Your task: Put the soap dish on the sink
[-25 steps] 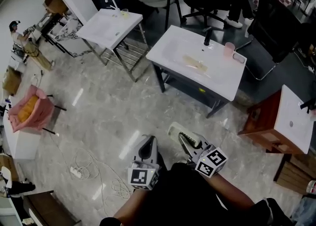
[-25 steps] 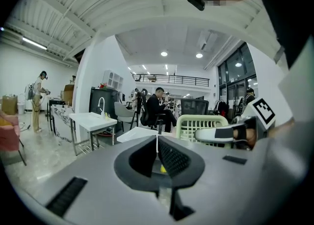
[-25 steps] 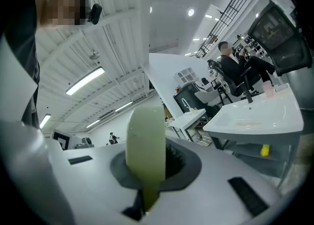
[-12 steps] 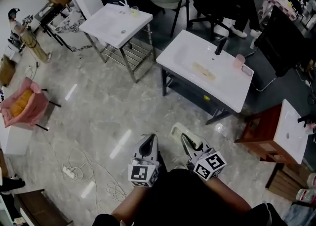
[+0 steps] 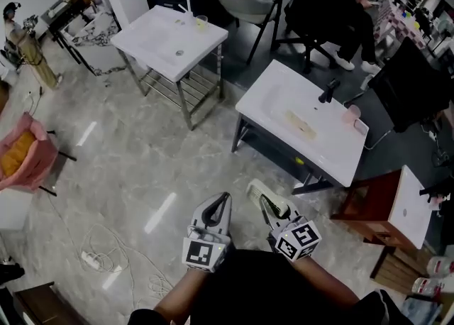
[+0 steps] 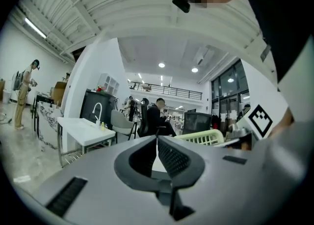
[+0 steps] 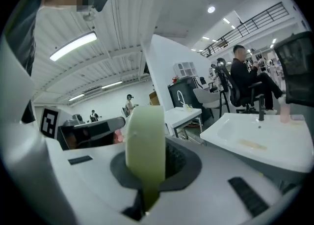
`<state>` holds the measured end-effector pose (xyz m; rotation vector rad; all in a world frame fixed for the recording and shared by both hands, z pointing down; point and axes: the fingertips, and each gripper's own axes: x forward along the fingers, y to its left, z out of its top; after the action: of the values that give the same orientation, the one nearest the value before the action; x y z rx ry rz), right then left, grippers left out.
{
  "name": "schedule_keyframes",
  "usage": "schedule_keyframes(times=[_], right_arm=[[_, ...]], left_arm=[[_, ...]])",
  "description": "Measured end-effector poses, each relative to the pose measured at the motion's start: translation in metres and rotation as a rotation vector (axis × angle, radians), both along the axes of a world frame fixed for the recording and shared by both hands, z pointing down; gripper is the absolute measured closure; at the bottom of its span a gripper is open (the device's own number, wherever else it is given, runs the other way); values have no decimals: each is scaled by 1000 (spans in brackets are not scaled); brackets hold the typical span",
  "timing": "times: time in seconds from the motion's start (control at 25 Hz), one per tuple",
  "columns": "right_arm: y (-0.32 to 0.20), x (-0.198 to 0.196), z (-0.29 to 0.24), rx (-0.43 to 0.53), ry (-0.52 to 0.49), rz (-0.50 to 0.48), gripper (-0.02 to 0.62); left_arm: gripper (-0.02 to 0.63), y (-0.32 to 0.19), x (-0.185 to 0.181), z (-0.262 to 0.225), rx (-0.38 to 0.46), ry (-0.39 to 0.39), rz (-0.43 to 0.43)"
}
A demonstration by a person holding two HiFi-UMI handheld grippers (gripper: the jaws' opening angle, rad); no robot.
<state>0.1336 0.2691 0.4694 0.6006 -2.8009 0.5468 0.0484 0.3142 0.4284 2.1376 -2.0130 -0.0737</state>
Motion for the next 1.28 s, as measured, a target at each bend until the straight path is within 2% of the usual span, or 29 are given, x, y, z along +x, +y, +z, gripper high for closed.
schedule_keyframes(times=[0.2, 0.4, 0.76, 1.0, 1.28], right_arm=[[-23, -65, -7, 26, 28, -3, 591], [-39, -126, -11, 24, 27, 2, 591], [-57, -190, -9, 30, 78, 27, 591], [-63, -199, 3, 38, 139, 54, 591], [-70, -202, 10, 12, 86, 47, 591]], left_arm=[[591, -23, -67, -7, -4, 17, -35], [591, -26, -134, -8, -14, 25, -67], [591, -25, -222, 2, -16, 24, -139], [591, -21, -249, 19, -33, 60, -169], [591, -34, -250, 29, -55, 39, -149]])
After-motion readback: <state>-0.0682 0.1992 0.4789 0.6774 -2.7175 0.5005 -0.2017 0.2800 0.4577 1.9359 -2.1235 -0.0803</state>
